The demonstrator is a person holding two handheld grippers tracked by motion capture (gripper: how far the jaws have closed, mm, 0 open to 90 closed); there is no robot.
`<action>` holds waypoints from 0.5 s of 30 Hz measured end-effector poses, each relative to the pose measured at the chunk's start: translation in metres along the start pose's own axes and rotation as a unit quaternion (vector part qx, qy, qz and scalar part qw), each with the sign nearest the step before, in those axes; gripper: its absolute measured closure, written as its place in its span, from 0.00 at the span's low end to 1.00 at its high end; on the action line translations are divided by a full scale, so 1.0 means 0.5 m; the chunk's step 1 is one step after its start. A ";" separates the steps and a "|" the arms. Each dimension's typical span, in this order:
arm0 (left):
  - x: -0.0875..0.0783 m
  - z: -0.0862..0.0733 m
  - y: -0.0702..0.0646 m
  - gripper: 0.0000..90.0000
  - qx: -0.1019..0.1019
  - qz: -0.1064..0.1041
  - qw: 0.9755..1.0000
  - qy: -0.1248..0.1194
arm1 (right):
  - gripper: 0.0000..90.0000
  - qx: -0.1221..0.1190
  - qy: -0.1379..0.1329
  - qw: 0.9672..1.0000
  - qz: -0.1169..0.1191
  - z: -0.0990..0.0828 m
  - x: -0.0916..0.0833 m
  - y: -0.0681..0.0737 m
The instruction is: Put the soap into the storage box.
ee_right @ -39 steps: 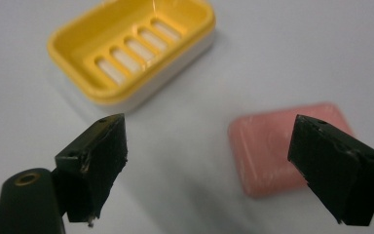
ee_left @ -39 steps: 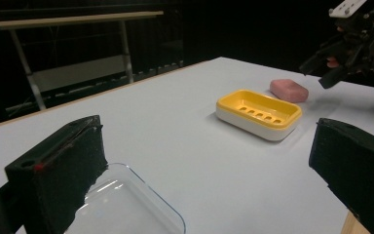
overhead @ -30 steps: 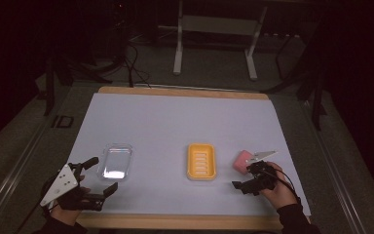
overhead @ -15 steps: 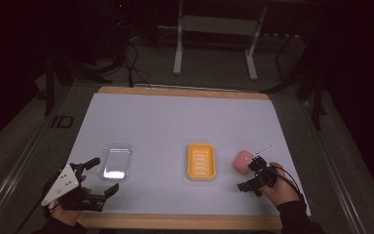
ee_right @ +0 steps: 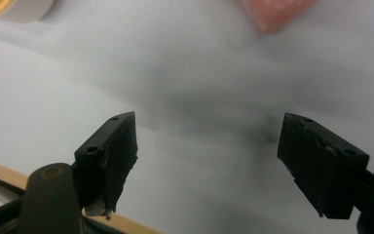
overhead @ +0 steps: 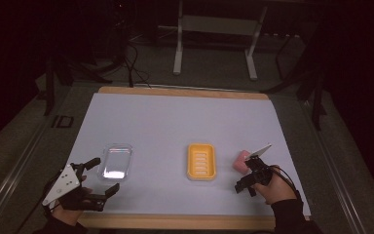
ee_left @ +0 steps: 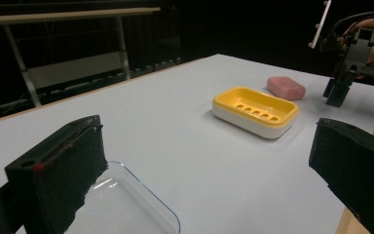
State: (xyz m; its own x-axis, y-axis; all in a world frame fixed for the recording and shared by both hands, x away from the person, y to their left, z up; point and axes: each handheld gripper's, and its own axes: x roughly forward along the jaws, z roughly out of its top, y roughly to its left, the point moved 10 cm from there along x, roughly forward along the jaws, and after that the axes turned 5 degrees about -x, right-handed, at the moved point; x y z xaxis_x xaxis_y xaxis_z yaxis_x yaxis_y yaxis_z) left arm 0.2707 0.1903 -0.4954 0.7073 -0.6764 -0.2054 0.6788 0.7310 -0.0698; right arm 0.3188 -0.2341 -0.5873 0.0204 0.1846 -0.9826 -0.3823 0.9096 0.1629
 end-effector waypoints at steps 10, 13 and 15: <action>-0.001 0.001 0.000 0.00 0.000 0.002 1.000 -0.001 | 0.28 0.038 0.001 0.999 -0.016 0.037 -0.017 0.012; -0.002 0.001 0.000 0.00 -0.001 0.002 1.000 -0.002 | 0.28 0.039 -0.003 0.999 -0.027 0.058 -0.025 0.016; -0.002 0.002 -0.001 0.00 -0.002 0.001 1.000 -0.004 | 0.28 0.040 -0.003 0.998 -0.038 0.061 -0.026 0.014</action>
State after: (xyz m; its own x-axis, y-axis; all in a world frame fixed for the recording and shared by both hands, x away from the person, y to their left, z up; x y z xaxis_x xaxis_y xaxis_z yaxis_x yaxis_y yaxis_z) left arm 0.2700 0.1904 -0.4942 0.7108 -0.6752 -0.1974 0.6759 0.7332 -0.0740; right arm 0.3440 -0.2189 -0.5707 0.0514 0.1154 -0.9920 -0.3047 0.9477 0.0944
